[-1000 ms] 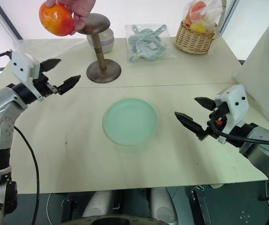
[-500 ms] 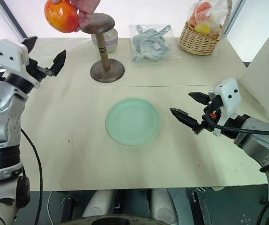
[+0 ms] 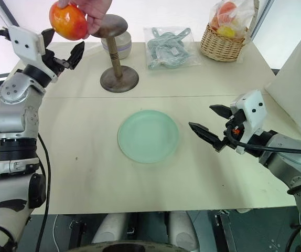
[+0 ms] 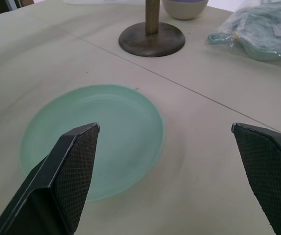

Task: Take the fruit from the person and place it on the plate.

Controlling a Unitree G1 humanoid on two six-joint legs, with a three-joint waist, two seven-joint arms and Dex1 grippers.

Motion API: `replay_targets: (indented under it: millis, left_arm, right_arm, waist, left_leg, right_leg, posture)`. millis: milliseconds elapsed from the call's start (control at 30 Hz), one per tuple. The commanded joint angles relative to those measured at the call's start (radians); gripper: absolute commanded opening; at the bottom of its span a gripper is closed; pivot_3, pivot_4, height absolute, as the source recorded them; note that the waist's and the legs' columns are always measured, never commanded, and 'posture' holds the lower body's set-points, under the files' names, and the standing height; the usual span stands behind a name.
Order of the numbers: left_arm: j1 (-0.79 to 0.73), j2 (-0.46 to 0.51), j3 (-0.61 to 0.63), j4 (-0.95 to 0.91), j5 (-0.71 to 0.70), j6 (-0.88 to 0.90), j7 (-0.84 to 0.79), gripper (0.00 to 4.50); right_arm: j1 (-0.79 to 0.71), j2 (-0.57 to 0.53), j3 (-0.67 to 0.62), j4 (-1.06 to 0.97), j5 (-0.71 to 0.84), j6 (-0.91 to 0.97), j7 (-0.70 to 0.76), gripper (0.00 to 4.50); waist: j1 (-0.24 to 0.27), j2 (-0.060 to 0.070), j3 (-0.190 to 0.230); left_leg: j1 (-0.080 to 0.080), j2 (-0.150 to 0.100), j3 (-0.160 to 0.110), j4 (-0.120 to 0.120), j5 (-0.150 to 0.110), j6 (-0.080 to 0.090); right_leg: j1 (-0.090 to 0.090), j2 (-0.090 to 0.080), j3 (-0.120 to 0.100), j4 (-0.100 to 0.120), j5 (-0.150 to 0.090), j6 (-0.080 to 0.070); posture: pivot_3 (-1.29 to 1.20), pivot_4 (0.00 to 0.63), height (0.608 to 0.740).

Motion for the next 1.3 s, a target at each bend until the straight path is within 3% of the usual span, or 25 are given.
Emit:
replay_targets:
  millis: [33,533,1033,1200,1300]
  left_arm:
    - [-0.050,-0.001,0.002,0.028,0.014,-0.062,-0.003,4.50]
    - [-0.141,-0.043,-0.019,0.167,0.038,-0.163,-0.004,4.50]
    - [-0.149,-0.058,-0.013,0.176,0.040,-0.168,0.005,4.50]
    - [-0.150,-0.057,-0.011,0.171,0.040,-0.166,0.013,2.98]
    - [-0.146,-0.058,-0.012,0.155,0.031,-0.162,0.007,2.98]
  right_arm:
    - [0.005,0.003,-0.044,-0.043,0.009,-0.022,-0.011,4.43]
    - [0.021,-0.002,-0.058,-0.058,0.024,-0.017,-0.032,4.43]
    - [0.028,-0.005,-0.062,-0.068,0.032,-0.013,-0.043,4.43]
    - [0.028,-0.006,-0.059,-0.067,0.034,-0.013,-0.045,4.50]
    - [0.027,-0.007,-0.057,-0.067,0.035,-0.013,-0.046,4.50]
  waist:
    - [0.000,0.000,0.000]
    - [0.000,0.000,0.000]
    - [0.000,0.000,0.000]
    - [0.000,0.000,0.000]
    - [0.000,0.000,0.000]
  left_leg:
    - [0.000,0.000,0.000,0.000,0.000,0.000]
    - [0.000,0.000,0.000,0.000,0.000,0.000]
    - [0.000,0.000,0.000,0.000,0.000,0.000]
    - [0.000,0.000,0.000,0.000,0.000,0.000]
    - [0.000,0.000,0.000,0.000,0.000,0.000]
  right_leg:
    - [0.000,0.000,0.000,0.000,0.000,0.000]
    - [0.000,0.000,0.000,0.000,0.000,0.000]
    - [0.000,0.000,0.000,0.000,0.000,0.000]
    - [0.000,0.000,0.000,0.001,0.000,0.000]
    - [0.000,0.000,0.000,0.001,0.000,0.001]
  posture:
    - [0.00,0.150,0.740]
    - [0.00,0.150,0.740]
    - [0.00,0.150,0.740]
    - [0.00,0.150,0.740]
    - [0.00,0.150,0.740]
